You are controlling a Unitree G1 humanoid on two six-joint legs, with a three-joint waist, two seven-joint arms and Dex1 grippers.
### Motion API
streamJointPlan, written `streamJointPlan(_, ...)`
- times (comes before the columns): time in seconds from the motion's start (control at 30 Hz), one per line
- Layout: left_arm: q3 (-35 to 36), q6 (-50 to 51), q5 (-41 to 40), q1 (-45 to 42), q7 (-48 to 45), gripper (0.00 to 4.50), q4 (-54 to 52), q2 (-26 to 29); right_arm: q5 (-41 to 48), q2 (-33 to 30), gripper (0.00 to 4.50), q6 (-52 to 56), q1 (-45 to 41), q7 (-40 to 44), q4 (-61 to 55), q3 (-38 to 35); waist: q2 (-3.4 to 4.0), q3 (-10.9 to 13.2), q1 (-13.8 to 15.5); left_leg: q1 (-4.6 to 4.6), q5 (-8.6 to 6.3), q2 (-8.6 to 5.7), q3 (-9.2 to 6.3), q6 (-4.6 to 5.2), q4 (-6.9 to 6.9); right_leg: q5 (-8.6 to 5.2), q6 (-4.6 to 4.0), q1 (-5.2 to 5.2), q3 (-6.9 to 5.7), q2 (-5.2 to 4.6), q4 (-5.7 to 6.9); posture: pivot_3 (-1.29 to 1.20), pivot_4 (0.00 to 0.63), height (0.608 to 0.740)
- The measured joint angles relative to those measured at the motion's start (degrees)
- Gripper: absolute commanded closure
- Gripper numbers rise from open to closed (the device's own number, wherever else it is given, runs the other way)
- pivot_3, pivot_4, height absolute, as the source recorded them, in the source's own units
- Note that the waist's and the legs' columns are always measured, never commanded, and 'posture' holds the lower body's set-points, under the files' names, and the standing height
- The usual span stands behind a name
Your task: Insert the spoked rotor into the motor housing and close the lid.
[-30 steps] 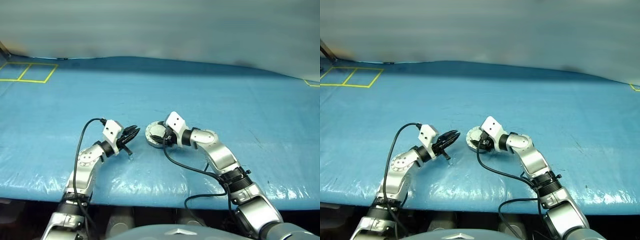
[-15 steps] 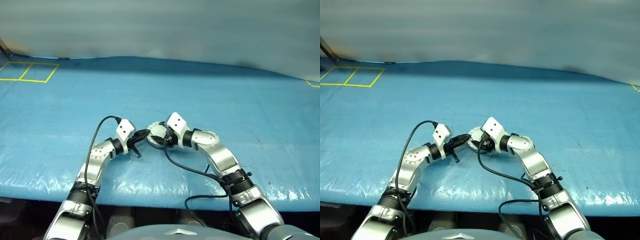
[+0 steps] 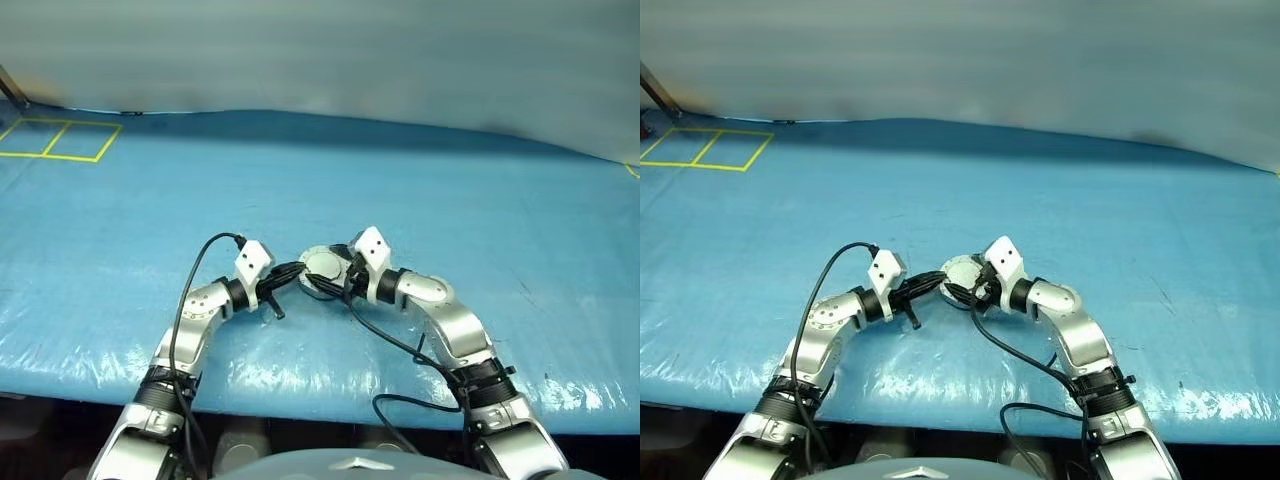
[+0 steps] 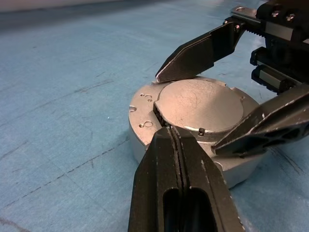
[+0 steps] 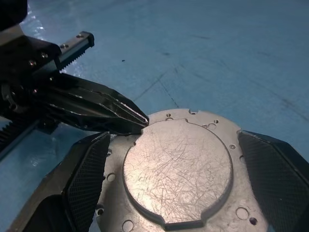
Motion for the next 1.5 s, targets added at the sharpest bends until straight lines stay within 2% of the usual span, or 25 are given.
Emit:
streamJointPlan(0.13,-0.02,0.0,0.0,0.42,0.02,4.5,-0.32,-0.3,9.08,1.82,0.04,5.78,1.63,0.29,-3.25,-5.67,0.15,0.14,0.0,-0.37,0.0,-0.01,-0.03,0.03,-0.03,0.01,0.02,-0.04,0.0,0.03,0.0,0.0,0.15,0.74)
streamJointPlan(0.33,-0.05,-0.01,0.01,0.67,0.09,4.5,-0.35,-0.92,18.67,3.53,0.04,15.8,3.43,-6.09,-4.64,-14.77,0.22,0.19,0.13,-0.55,0.0,-0.04,-0.12,0.04,0.0,0.02,0.05,-0.12,-0.02,0.05,-0.03,0.0,0.15,0.74)
streamJointPlan(0.57,-0.07,-0.1,0.02,0.78,0.08,4.5,-0.4,-1.04,24.41,5.28,0.04,22.31,4.75,-12.62,-4.62,-20.48,0.27,0.23,0.04,-0.57,0.01,-0.04,-0.12,0.05,0.01,0.01,0.05,-0.14,-0.02,0.06,-0.02,0.0,0.15,0.74)
streamJointPlan(0.77,-0.09,-0.21,0.03,0.79,0.0,4.5,-0.43,-0.86,29.95,7.52,0.04,27.63,8.49,-14.6,-4.32,-22.48,0.31,0.24,-0.1,-0.59,0.0,-0.04,-0.16,0.06,0.01,-0.01,0.06,-0.13,-0.02,0.06,-0.02,0.0,0.15,0.74)
streamJointPlan(0.87,-0.17,-0.21,0.07,0.78,0.0,4.5,-0.43,-0.92,32.34,8.99,0.66,29.2,8.47,-15.47,-3.78,-23.24,0.31,0.25,-0.22,-0.59,0.03,-0.03,-0.17,0.09,0.06,0.0,0.08,-0.12,-0.03,0.08,0.0,0.0,0.15,0.74)
streamJointPlan(1.07,-0.18,-0.18,0.17,0.9,0.03,4.5,-0.43,-0.75,36.72,11.08,2.62,30.62,8.46,-16.67,-1.55,-25.76,0.31,0.25,-0.19,-0.62,0.03,-0.04,-0.18,0.1,0.07,0.01,0.08,-0.12,-0.03,0.08,0.01,0.0,0.15,0.74)
streamJointPlan(1.17,-0.22,-0.19,0.18,1.16,-0.11,4.5,-0.4,-0.56,38.26,11.35,3.36,31.0,8.22,-17.15,-1.29,-26.85,0.34,0.26,-0.23,-0.61,0.03,-0.03,-0.21,0.1,0.07,0.01,0.08,-0.11,-0.03,0.1,0.02,0.0,0.15,0.74)
streamJointPlan(1.5,0.14,0.28,-0.41,1.55,0.72,4.5,-0.52,-1.71,39.82,12.01,3.36,31.03,8.2,-18.51,-0.78,-27.23,0.34,0.27,-0.29,-0.61,0.05,-0.03,-0.22,0.12,0.12,0.03,0.11,-0.09,-0.03,0.12,0.04,0.0,0.15,0.74)
